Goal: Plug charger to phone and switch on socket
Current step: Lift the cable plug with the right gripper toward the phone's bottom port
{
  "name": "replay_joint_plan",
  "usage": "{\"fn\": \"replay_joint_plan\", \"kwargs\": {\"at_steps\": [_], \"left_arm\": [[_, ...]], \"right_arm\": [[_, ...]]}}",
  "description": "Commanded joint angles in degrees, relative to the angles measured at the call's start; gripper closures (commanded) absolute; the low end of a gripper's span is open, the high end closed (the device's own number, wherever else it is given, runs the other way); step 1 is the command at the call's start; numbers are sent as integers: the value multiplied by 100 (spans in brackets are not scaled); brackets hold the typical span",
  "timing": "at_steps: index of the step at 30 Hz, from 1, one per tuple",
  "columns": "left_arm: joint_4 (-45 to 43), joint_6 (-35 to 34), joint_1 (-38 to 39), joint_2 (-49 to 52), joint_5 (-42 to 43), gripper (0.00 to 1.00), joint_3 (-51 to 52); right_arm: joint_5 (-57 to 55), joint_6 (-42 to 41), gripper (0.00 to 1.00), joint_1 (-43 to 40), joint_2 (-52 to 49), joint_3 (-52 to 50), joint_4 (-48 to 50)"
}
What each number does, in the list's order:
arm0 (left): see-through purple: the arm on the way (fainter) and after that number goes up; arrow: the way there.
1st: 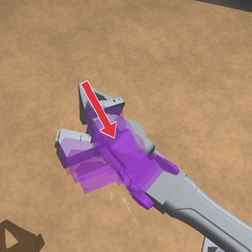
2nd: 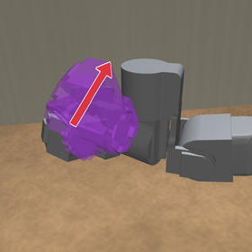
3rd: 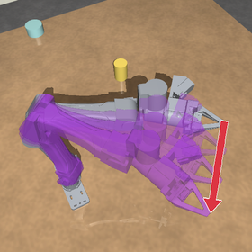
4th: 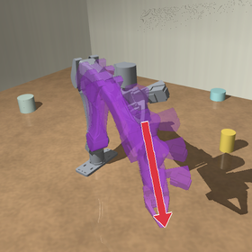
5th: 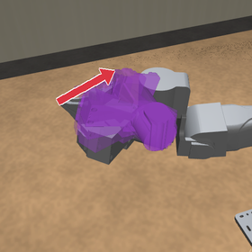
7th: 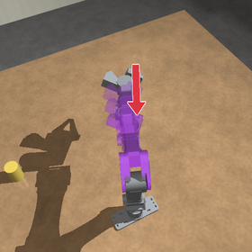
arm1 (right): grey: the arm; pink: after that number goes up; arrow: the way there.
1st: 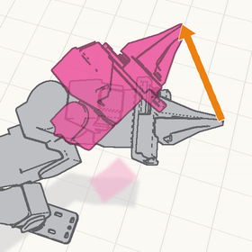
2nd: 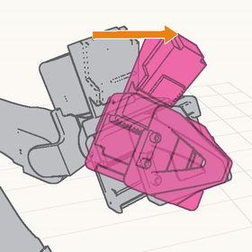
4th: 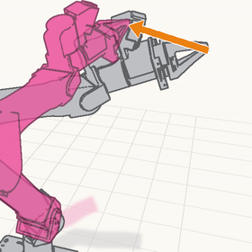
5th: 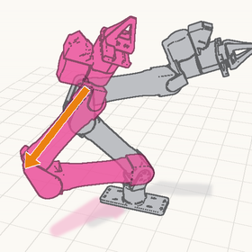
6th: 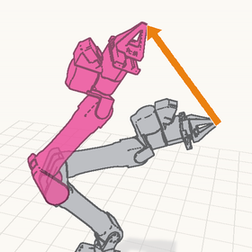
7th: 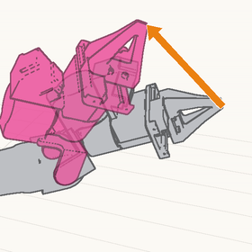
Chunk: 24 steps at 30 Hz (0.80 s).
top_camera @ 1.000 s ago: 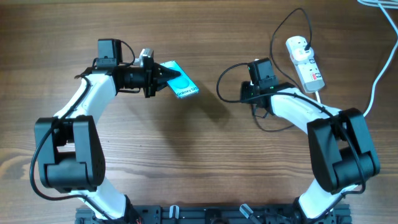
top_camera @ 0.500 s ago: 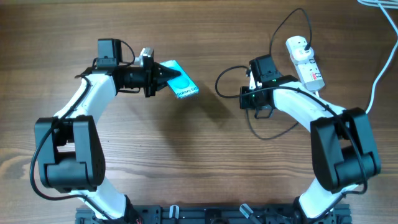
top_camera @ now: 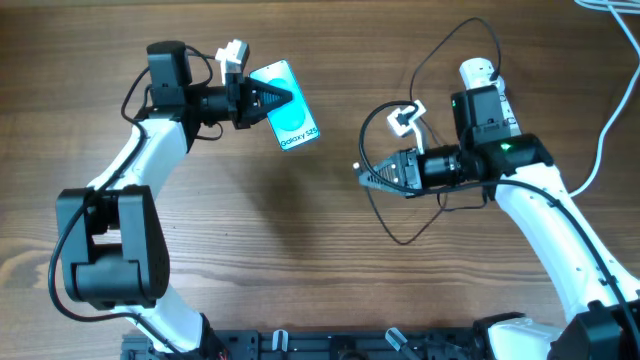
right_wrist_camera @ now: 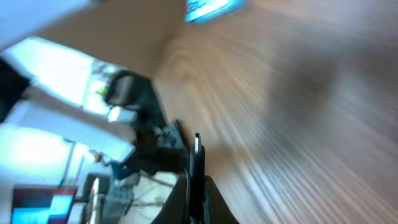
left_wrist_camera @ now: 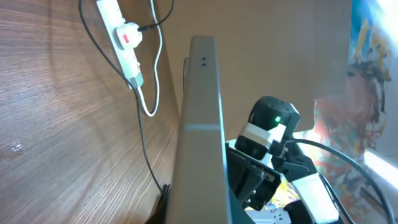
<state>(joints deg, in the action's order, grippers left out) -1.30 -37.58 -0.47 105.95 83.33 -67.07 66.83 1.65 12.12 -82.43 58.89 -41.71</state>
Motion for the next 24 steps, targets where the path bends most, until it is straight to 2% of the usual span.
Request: {"fn": "replay_joint_plan", "kwargs": {"at_steps": [1,4,7,8,12,15,24], "left_arm": [[-323,-339,35,-24,208,96,-33],[-1200,-1150,83,-24,46,96,-33],[-2260,-1703,240,-24,33,96,-33],[-2583,-1843,341,-24,17,96,-33],[-2684,-1845,533,-24,44,96,-33],[-2686,-1840,614,-26,188,96,-33],[-2684,-1843,553,-31,645,96,-33]], "right_arm": [[1676,387,95,2,4,-518,756],[1753,-361,95,26,-2,-916,1755],[1751,-1602,96,35,-120,-1217,3189],[1652,-2295,95,96,-212,-1316,4022],[1355,-3156,95,398,-417,-1325,5005],[1357,-3541,96,557,-612,-1325,5536],[1038,-3644,96,533,-667,-1325,5689]]}}
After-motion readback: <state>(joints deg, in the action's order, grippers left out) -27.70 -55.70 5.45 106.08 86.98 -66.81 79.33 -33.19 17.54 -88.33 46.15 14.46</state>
